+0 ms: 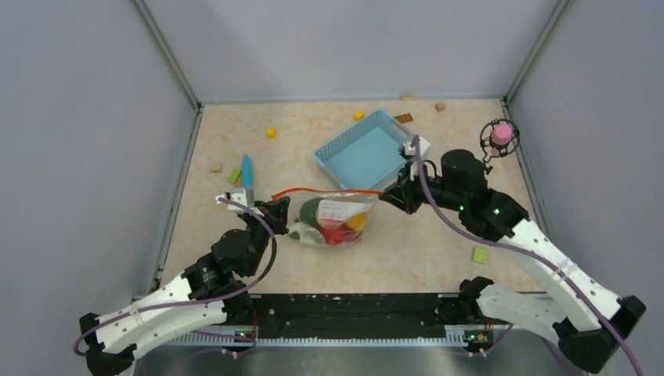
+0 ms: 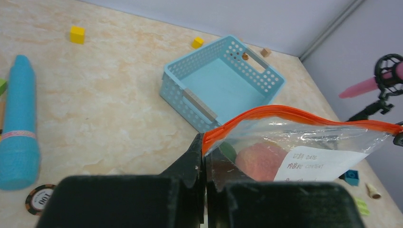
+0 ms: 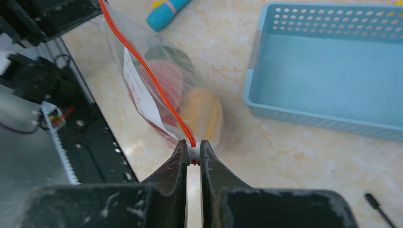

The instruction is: Place the food in the zip-top bag and seal the zipper

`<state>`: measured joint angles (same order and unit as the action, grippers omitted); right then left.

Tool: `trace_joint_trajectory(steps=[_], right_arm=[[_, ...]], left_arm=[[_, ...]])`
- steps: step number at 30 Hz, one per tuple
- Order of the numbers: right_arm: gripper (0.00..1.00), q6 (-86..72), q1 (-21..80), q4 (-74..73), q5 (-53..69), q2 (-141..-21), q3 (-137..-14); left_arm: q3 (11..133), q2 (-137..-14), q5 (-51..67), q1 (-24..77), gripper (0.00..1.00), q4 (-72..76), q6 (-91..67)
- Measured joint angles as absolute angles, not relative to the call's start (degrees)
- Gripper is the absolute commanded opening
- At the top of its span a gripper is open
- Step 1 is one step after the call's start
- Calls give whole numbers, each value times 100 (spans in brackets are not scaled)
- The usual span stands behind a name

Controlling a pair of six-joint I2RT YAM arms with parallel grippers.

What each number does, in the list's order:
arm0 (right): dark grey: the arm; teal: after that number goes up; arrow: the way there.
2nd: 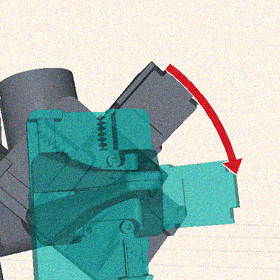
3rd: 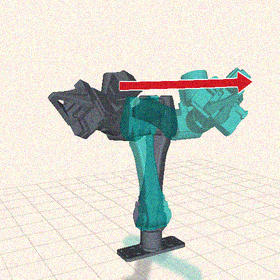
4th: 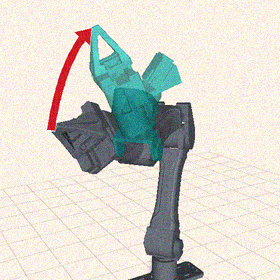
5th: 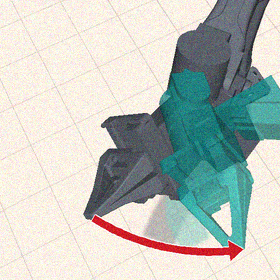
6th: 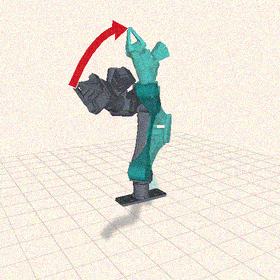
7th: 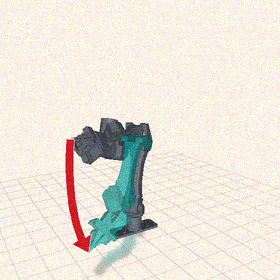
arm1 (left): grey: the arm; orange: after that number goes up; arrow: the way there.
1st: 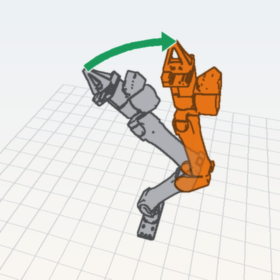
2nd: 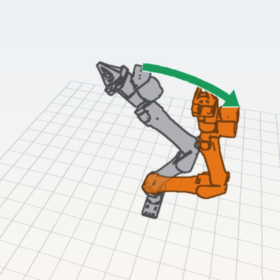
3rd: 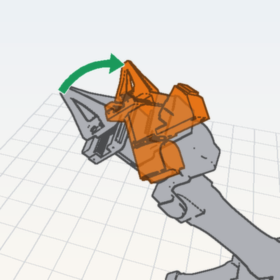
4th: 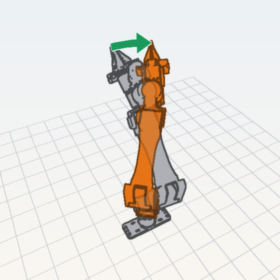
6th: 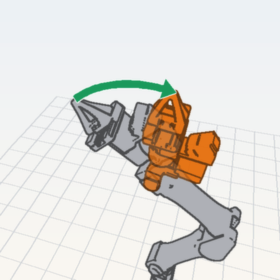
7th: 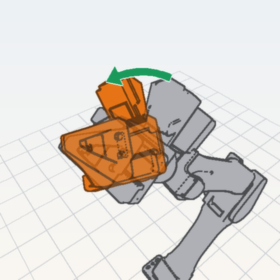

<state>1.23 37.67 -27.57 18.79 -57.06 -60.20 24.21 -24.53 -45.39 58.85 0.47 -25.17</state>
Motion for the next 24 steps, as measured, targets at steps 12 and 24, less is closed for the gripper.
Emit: trace_joint_trajectory(steps=[12, 24], right_arm=[[0, -2366, 3767, -2543, 1586, -3979, -5011], [0, -3374, 3758, -3514, -1557, -4718, -4541]], left_arm=[[2775, -2220, -3168, 5887, 0, -919, -3444], [3181, -4589, -4069, 5852, 98, -1468, -4399]])
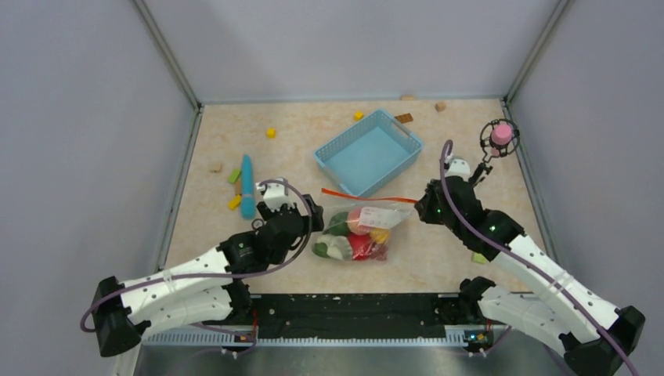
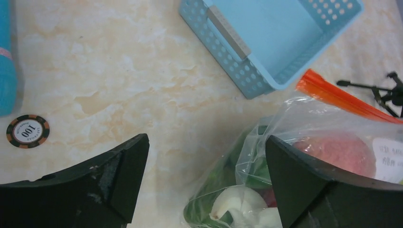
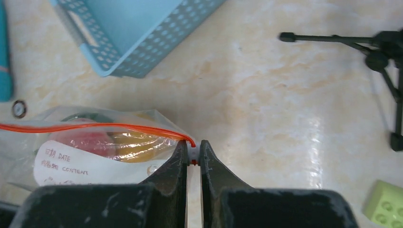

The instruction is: Place the food in the zip-top bag and seal the zipper

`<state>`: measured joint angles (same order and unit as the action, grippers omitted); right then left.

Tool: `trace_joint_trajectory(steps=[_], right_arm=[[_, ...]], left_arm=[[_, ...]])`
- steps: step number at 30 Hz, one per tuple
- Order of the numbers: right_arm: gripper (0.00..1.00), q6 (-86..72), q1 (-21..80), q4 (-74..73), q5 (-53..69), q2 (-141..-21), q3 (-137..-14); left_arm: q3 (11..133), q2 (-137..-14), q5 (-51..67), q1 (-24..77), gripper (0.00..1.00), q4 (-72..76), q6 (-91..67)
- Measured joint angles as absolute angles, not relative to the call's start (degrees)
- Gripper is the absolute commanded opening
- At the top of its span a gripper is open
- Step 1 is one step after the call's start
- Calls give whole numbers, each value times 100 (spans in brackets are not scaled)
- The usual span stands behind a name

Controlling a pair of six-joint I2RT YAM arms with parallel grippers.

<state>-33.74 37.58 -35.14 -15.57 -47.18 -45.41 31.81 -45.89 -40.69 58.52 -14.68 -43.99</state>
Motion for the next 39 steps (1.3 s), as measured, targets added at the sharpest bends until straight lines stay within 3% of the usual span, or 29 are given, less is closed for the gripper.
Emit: trace_joint_trajectory(steps=[8, 11, 13, 15, 16, 17, 20, 29, 39], right_arm=[[5, -4270, 3719, -4899, -3693, -4322, -4541], [17, -4718, 3701, -5465, -4215, -4171, -4541], [41, -4956, 3693, -5767, -4451, -4160, -4541], [76, -5113, 3693, -5937, -4609, -4163, -4541], [89, -5196, 3691, -5992, -4661, -4163, -4541], [94, -5256, 3686, -6025, -4705, -4163, -4541], [99, -5286, 3684, -6093, -4805, -4110, -4541], [99, -4659, 3682, -5186, -4633, -3374, -4536], [99, -4141, 3682, -4613, -4244, -3492, -4451]], left_arm=[[3942, -5179, -5236, 5819, 98, -2047, -4766], [4042, -5218, -5468, 5798, 98, -2180, -4801], [4104, -5214, -5570, 5754, 98, -2270, -4836], [4121, -5179, -5653, 5686, 98, -2335, -4875], [4119, -5142, -5669, 5629, 98, -2397, -4906], [4119, -5103, -5673, 5590, 98, -2432, -4925], [4110, -4956, -5658, 5424, 98, -2508, -4967], [4110, -4801, -5675, 5328, 98, -2926, -5133], [4110, -4696, -5767, 5328, 98, -3192, -5251]])
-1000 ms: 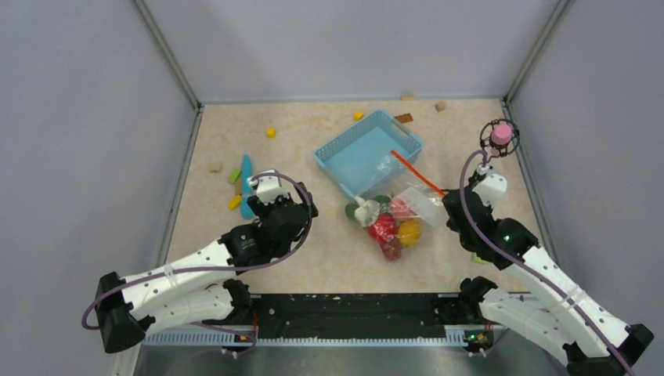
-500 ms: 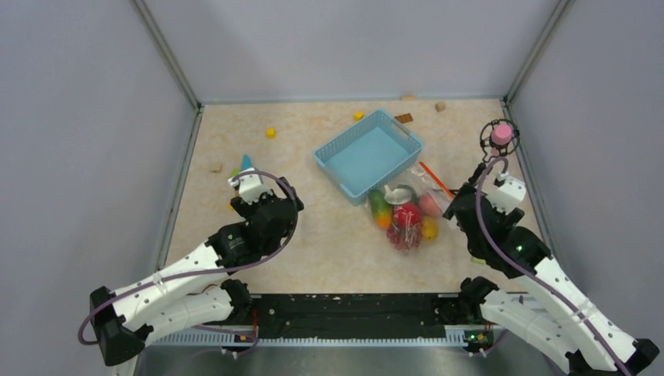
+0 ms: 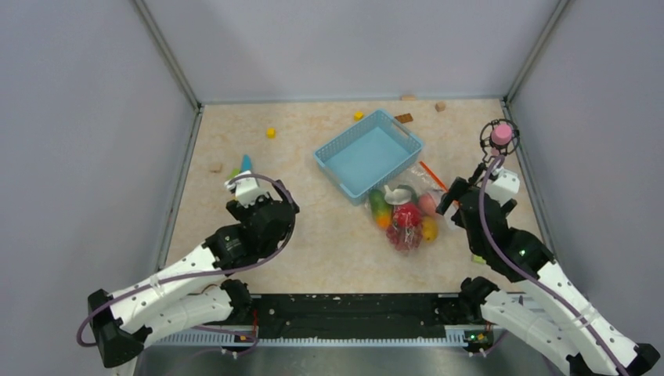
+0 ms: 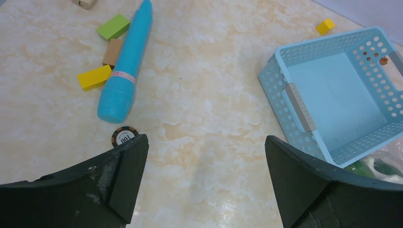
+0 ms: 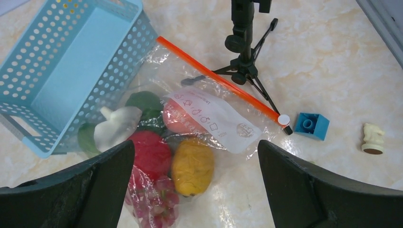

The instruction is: Place the food in the zip-top bag and seal the zipper

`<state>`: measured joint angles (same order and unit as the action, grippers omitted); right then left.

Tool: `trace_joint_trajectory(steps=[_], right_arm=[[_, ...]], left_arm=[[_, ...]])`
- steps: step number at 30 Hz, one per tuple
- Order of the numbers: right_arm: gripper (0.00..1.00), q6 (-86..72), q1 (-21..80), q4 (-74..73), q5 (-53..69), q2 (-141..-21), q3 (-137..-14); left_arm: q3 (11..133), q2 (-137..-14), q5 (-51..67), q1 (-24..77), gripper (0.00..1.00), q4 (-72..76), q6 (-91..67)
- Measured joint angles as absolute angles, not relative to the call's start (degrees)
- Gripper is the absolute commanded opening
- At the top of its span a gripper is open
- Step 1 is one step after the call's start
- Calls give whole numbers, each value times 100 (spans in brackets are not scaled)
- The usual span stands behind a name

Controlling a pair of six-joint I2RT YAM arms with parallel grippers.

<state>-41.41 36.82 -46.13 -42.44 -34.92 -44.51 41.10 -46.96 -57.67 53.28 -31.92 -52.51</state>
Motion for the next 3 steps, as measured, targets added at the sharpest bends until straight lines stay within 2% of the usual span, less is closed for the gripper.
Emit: trace_joint_trajectory(steps=[3], right_arm=[[99, -4073, 3682, -4519, -4200, -3441, -4412]], left_arm=[[4110, -4619, -5795, 5328, 98, -3249, -5260]])
